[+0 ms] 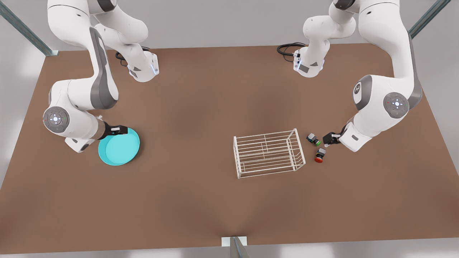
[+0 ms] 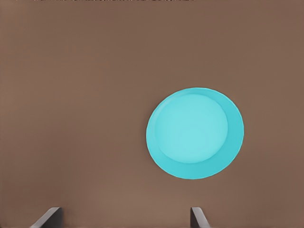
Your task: Place the plate on the shelf with right arm and place the red button switch in the plate with left arm
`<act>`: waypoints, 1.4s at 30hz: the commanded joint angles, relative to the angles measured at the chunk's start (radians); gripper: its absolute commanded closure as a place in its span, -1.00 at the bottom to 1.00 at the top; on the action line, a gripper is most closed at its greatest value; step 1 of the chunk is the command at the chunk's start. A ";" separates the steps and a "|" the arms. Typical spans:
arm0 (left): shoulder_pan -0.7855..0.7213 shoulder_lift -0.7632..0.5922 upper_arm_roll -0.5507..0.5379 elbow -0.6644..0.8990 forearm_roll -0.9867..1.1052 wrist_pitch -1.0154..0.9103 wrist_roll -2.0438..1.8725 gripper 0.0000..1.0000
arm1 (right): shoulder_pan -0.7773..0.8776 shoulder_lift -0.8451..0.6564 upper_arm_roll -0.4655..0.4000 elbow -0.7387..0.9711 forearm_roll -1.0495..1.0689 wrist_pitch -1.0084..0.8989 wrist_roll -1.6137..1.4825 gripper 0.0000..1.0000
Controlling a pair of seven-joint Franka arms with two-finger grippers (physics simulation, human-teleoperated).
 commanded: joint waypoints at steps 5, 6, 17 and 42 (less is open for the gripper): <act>0.006 0.001 -0.002 -0.004 -0.126 0.069 -0.112 -1.00 | -0.184 0.191 -0.003 -0.003 -0.034 0.141 -0.182 -1.00; 0.012 0.016 -0.002 -0.003 -0.126 0.071 -0.117 -1.00 | -0.221 0.217 -0.005 -0.010 -0.033 0.198 -0.214 -1.00; 0.000 0.024 -0.005 -0.213 0.136 0.234 0.346 -1.00 | -0.420 0.346 0.016 -0.096 0.110 0.353 -0.655 -1.00; 0.081 0.231 -0.001 -0.438 0.141 0.717 0.468 -1.00 | -0.466 0.349 0.018 -0.333 0.217 0.692 -0.883 0.55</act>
